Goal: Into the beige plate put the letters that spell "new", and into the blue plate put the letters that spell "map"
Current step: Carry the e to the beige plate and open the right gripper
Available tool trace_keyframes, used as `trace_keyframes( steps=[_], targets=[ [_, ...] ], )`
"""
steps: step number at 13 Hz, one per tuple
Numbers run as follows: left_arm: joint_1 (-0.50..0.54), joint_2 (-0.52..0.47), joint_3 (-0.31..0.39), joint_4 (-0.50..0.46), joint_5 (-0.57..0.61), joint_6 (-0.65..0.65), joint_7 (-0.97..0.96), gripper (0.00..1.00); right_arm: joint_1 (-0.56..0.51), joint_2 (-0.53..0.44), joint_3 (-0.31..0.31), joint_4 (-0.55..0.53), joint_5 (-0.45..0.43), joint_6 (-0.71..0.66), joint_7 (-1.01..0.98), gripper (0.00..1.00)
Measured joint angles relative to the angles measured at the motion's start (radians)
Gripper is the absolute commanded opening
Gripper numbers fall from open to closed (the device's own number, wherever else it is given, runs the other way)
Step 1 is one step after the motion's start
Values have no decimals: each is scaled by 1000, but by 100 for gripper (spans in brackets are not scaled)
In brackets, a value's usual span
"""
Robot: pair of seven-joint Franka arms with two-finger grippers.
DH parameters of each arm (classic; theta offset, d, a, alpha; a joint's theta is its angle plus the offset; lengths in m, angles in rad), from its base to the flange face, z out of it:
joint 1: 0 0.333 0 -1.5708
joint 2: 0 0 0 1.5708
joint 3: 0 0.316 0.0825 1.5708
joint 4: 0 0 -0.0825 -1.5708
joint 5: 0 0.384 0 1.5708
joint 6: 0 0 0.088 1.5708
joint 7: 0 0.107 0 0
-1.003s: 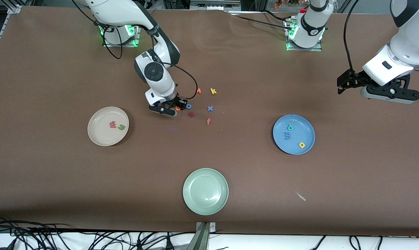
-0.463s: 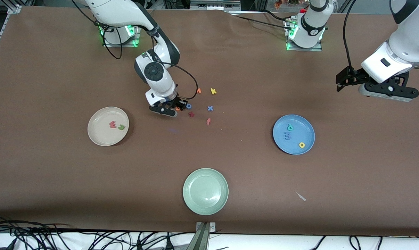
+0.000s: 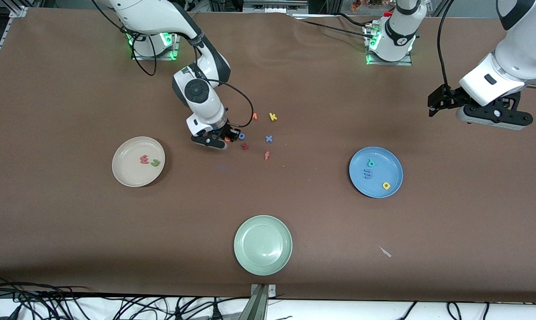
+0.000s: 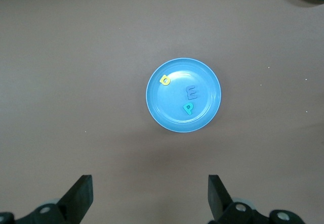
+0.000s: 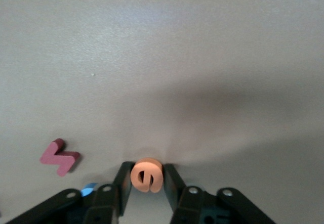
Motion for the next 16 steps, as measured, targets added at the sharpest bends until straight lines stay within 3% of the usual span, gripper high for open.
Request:
trace_keyframes(
  steps=[5,9,12,16],
  targets=[
    [-1,4,0,0,0,0,0,100,0,0,-3,13,0,-6,0,20],
    [-1,17,0,22,0,0,0,100,-1,-5,-32,93,-5,-150,-24,20],
    [0,21,0,23,0,0,0,100,-2,-20,-105,152,-6,-269,-153,20],
    [1,25,1,25,0,-3,0,100,-5,-36,-254,173,-6,-352,-392,20]
  ],
)
